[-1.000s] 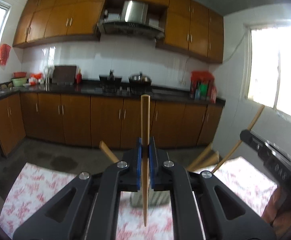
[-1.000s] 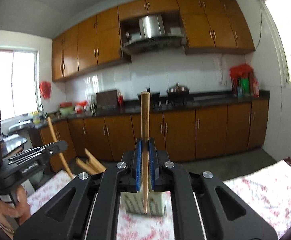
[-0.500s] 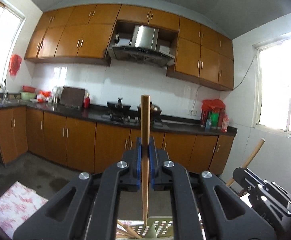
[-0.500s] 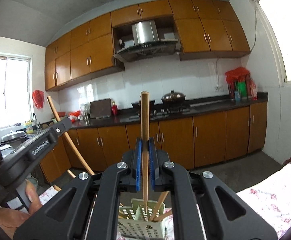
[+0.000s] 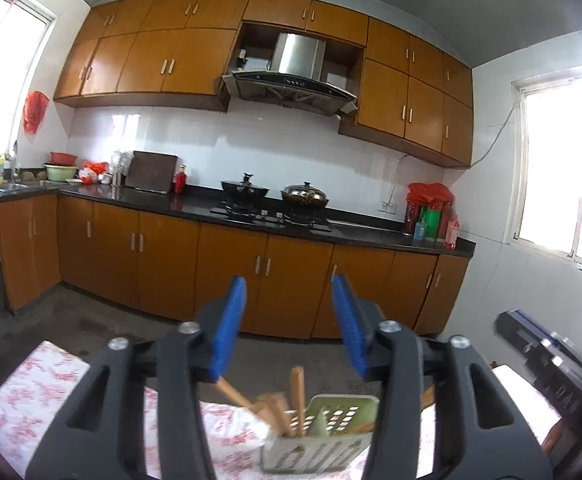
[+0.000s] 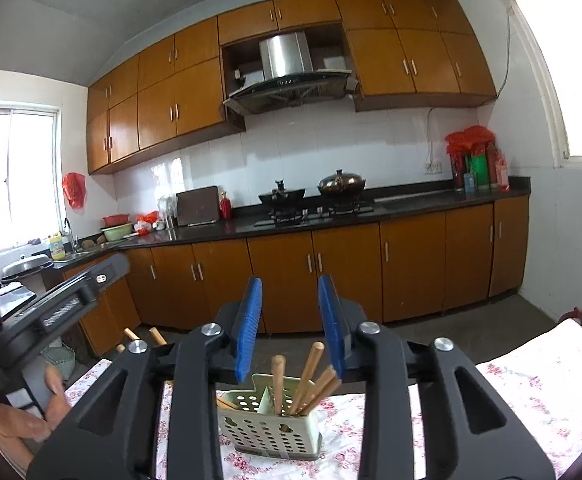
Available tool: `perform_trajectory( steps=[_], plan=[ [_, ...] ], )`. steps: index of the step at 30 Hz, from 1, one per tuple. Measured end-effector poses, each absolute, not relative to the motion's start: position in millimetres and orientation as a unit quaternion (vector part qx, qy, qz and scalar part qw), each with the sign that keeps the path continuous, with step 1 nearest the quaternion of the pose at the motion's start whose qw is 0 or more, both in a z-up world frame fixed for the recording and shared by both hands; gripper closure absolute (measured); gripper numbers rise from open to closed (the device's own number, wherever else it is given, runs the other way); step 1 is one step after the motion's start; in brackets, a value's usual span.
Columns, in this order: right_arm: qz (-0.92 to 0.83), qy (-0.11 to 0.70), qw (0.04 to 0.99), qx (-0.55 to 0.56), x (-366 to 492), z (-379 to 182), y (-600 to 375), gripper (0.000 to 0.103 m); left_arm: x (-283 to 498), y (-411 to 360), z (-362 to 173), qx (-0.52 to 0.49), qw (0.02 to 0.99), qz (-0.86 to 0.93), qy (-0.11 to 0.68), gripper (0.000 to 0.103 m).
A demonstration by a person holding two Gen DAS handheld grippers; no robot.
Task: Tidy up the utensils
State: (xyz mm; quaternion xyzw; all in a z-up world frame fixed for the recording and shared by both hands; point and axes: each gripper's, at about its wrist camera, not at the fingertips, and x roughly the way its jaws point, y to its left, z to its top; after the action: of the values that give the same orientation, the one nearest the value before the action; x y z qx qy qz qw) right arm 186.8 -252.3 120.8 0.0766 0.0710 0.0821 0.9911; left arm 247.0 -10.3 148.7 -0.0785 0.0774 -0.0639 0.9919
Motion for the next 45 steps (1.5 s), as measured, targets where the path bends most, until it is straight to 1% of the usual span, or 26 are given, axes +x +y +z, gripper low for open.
perform_trajectory(
  steps=[1, 2, 3, 4, 5, 6, 7, 8, 10, 14, 17, 24, 32, 45],
  plan=[
    [0.079, 0.068, 0.992, 0.076, 181.5, 122.0, -254.2, 0.050, 237.7, -5.5, 149.4, -0.076, 0.992, -0.062, 0.076, 0.046],
    [0.076, 0.066, 0.992, 0.076, 173.5, 123.0, -255.8, 0.039, 223.8, 1.1, 148.5, -0.073, 0.993, -0.060, 0.077, 0.038],
    [0.073, 0.065, 0.993, 0.073, 161.0, 122.4, -257.6, 0.034, 213.2, 5.3, 147.0, -0.068, 0.993, -0.058, 0.077, 0.029],
    [0.071, 0.065, 0.993, 0.069, 155.2, 121.0, -257.8, 0.025, 197.3, 11.1, 143.3, -0.059, 0.994, -0.052, 0.077, 0.024],
    [0.068, 0.066, 0.993, 0.065, 148.6, 119.0, -257.8, 0.021, 183.6, 15.5, 138.7, -0.052, 0.995, -0.047, 0.077, 0.015],
    [0.062, 0.070, 0.994, 0.056, 136.5, 113.4, -257.0, 0.012, 173.0, 18.7, 135.6, -0.047, 0.995, -0.044, 0.076, 0.009],
    [0.059, 0.072, 0.994, 0.051, 131.5, 110.1, -256.2, 0.007, 158.2, 22.7, 129.0, -0.039, 0.995, -0.036, 0.079, 0.006],
    [0.053, 0.077, 0.995, 0.046, 125.2, 105.5, -254.9, 0.005, 148.7, 25.5, 124.1, -0.033, 0.995, -0.034, 0.084, 0.004],
    [0.040, 0.092, 0.994, 0.041, 112.6, 94.2, -251.9, 0.002, 130.1, 29.6, 111.5, -0.021, 0.995, -0.020, 0.100, 0.004],
    [0.016, 0.108, 0.993, 0.040, 88.4, 72.9, -243.6, 0.002, 92.5, 37.2, 79.3, -0.005, 0.992, 0.017, 0.121, 0.004],
    [0.001, 0.124, 0.992, 0.019, 75.5, 56.5, -235.5, 0.002, 71.1, 40.4, 58.1, -0.006, 0.991, 0.026, 0.135, 0.004],
    [-0.021, 0.169, 0.985, -0.027, 58.4, 17.1, -224.4, 0.002, 45.5, 35.8, 22.2, 0.006, 0.987, 0.010, 0.159, 0.004],
    [0.005, 0.179, 0.984, 0.008, 41.0, -8.6, -227.8, 0.002, 39.0, 28.8, -2.1, 0.001, 0.983, -0.001, 0.184, 0.004],
    [0.000, 0.204, 0.979, 0.001, 36.4, -27.9, -220.0, 0.002, 37.6, 23.3, -20.1, 0.013, 0.979, 0.001, 0.206, 0.004]
  ],
)
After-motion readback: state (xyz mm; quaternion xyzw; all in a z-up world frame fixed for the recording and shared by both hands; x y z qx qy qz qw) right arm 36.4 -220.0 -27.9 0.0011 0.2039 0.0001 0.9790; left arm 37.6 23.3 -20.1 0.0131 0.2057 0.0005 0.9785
